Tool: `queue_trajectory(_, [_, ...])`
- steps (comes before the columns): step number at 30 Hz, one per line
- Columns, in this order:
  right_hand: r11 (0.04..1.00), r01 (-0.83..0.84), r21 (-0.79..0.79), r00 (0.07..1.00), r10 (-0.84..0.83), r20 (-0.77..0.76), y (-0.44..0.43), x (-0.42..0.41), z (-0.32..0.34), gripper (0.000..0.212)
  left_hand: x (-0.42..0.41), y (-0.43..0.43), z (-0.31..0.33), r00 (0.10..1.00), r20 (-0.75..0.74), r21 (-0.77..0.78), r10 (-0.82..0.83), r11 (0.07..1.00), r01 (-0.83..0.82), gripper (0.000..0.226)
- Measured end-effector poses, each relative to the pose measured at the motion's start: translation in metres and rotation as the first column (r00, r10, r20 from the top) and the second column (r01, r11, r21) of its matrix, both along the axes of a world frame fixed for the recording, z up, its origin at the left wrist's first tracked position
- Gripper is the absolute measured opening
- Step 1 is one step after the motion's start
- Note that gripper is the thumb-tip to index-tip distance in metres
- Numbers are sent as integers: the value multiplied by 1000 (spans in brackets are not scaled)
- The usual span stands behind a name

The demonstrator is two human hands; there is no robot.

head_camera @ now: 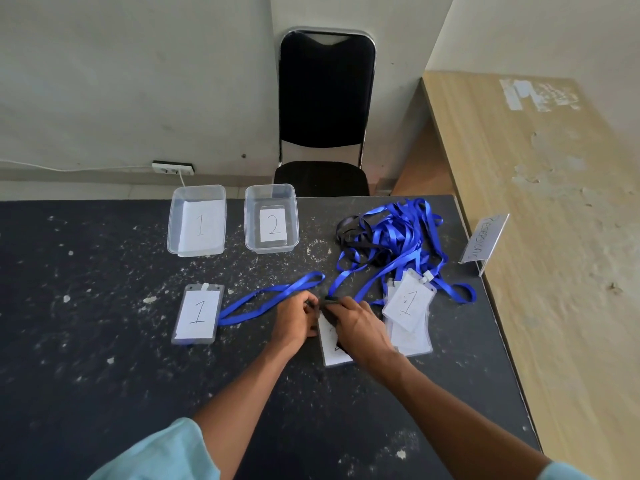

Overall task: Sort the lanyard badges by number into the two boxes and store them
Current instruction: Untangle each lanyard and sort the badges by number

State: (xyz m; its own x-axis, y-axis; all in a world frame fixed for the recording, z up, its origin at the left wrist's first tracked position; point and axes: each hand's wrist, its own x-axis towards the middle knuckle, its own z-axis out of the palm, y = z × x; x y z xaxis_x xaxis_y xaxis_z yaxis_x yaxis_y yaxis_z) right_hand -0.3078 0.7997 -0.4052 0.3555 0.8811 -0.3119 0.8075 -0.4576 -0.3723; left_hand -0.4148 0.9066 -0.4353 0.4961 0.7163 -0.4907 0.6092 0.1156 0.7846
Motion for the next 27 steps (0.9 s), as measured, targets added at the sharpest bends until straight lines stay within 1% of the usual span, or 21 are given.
queue_trajectory(3, [991,-101,-83,995,102,12,4,-6,0,42,0,1,-1,1000,-21,-12,14,1000,-15,19])
queue_trajectory(5, [983,-153,-101,987,156,27,-2,-6,3,45,2,0,0,999,-48,8,14,1000,-14,20])
queue_trajectory(7, [965,-231,-127,972,234,9,-15,-7,5,47,3,0,2,996,-84,37,11,999,-8,17])
queue_trajectory(11, [921,-358,-153,934,352,-67,-49,-8,9,38,5,-1,6,995,-87,-17,39,999,-41,15])
queue_trajectory(13, [913,-375,-161,926,363,-101,-61,-1,8,33,6,-2,8,995,-97,-11,32,999,-33,15])
queue_trajectory(14, [927,-342,-153,938,327,-116,-64,2,8,30,7,-2,9,994,-105,-4,23,1000,-23,15])
queue_trajectory(15, [955,-267,-126,959,251,-130,-68,4,5,29,7,-3,9,993,-122,11,8,1000,-7,15])
queue_trajectory(16, [987,-137,-83,980,124,-153,-71,5,3,30,9,-4,10,989,-149,36,-10,999,16,16])
queue_trajectory(17, [999,32,-28,980,-37,-196,-73,5,1,32,10,-5,11,982,-187,81,-36,995,52,22])
queue_trajectory(18, [980,198,13,951,-189,-245,-75,4,1,35,13,-7,11,971,-227,146,-70,984,105,30])
queue_trajectory(19, [942,335,32,905,-312,-289,-76,3,0,37,17,-10,12,958,-265,210,-110,963,168,36])
queue_trajectory(20, [906,423,24,864,-395,-313,-75,3,1,38,22,-14,15,945,-293,266,-146,937,227,37])
queue_trajectory(21, [881,472,-2,831,-446,-331,-73,3,1,39,28,-20,19,931,-321,293,-175,916,273,33])
queue_trajectory(22, [873,488,-20,815,-463,-349,-71,4,2,40,35,-25,23,914,-354,290,-198,906,309,30])
queue_trajectory(23, [872,488,-31,806,-464,-368,-68,5,3,42,42,-30,27,888,-403,259,-221,903,342,34])
queue_trajectory(25, [875,482,-50,790,-458,-408,-65,7,6,42,57,-39,30,831,-504,166,-237,917,362,56])
queue_trajectory(27, [878,471,-85,772,-457,-441,-64,9,6,42,69,-44,32,786,-586,108,-197,942,316,79])
